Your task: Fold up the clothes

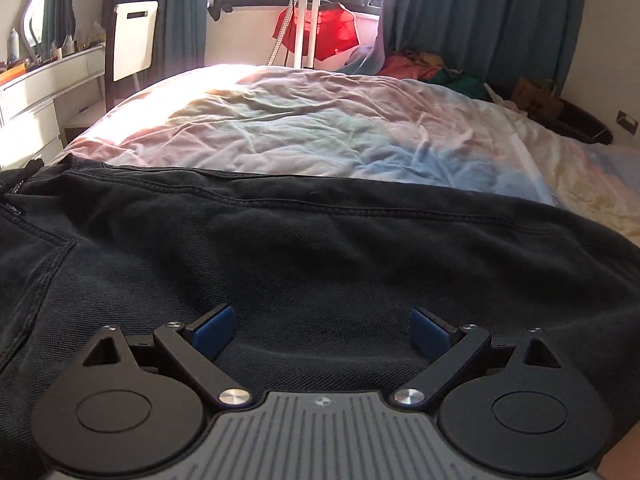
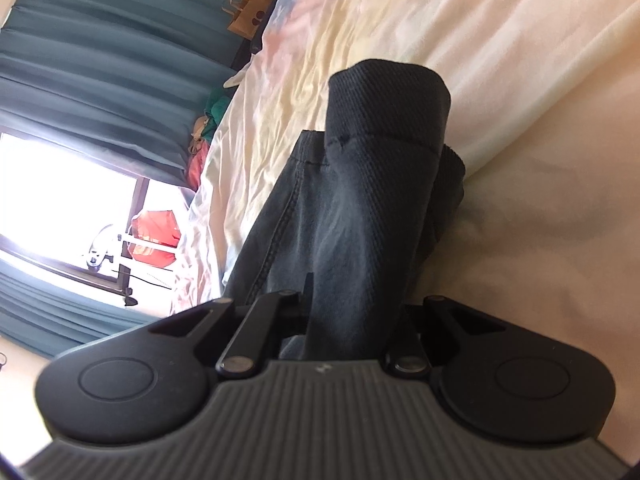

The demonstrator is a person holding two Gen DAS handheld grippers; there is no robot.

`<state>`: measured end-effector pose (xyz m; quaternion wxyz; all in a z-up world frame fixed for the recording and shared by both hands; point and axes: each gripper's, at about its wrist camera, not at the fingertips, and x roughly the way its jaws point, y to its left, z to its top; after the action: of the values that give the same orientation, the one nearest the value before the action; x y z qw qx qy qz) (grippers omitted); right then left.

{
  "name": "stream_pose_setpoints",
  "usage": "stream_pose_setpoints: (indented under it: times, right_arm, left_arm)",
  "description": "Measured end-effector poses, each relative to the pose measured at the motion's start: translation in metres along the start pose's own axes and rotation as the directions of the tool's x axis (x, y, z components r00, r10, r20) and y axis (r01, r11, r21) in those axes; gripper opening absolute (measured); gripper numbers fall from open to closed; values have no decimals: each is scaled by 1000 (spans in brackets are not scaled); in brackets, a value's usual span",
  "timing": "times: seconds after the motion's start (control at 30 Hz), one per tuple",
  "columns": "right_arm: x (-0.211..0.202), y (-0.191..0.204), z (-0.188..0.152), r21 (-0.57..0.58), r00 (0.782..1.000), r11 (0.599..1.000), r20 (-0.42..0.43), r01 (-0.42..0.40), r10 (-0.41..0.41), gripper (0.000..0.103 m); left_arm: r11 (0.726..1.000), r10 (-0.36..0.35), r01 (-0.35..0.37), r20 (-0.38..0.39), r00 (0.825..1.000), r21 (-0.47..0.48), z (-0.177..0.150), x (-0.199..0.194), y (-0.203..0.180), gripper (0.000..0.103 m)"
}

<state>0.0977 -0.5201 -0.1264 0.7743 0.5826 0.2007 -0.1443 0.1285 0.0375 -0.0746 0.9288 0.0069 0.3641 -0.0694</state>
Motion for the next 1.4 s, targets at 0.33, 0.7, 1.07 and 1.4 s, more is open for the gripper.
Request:
stream_pose_setpoints:
  times: [0.33, 0.7, 1.07, 1.4]
  right_arm:
    - [15, -16, 3, 100, 999, 994, 16, -50, 49, 39]
    - [22, 8, 8, -99, 995, 992, 72, 75, -68, 12]
    - [5, 62, -2, -368, 979, 923, 199, 110, -37, 12]
    - [-30, 194, -64, -775, 948, 610, 296, 164, 121, 12]
  left_arm:
    - [997, 28, -29, 12, 1000, 67, -10, 2, -8, 102]
    - [996, 36, -36, 7, 999, 78, -10, 9, -7, 103]
    - [995, 44, -45, 8, 999, 88, -7, 7, -8, 103]
    - [999, 4, 0, 86, 996, -44, 15, -28, 23, 101]
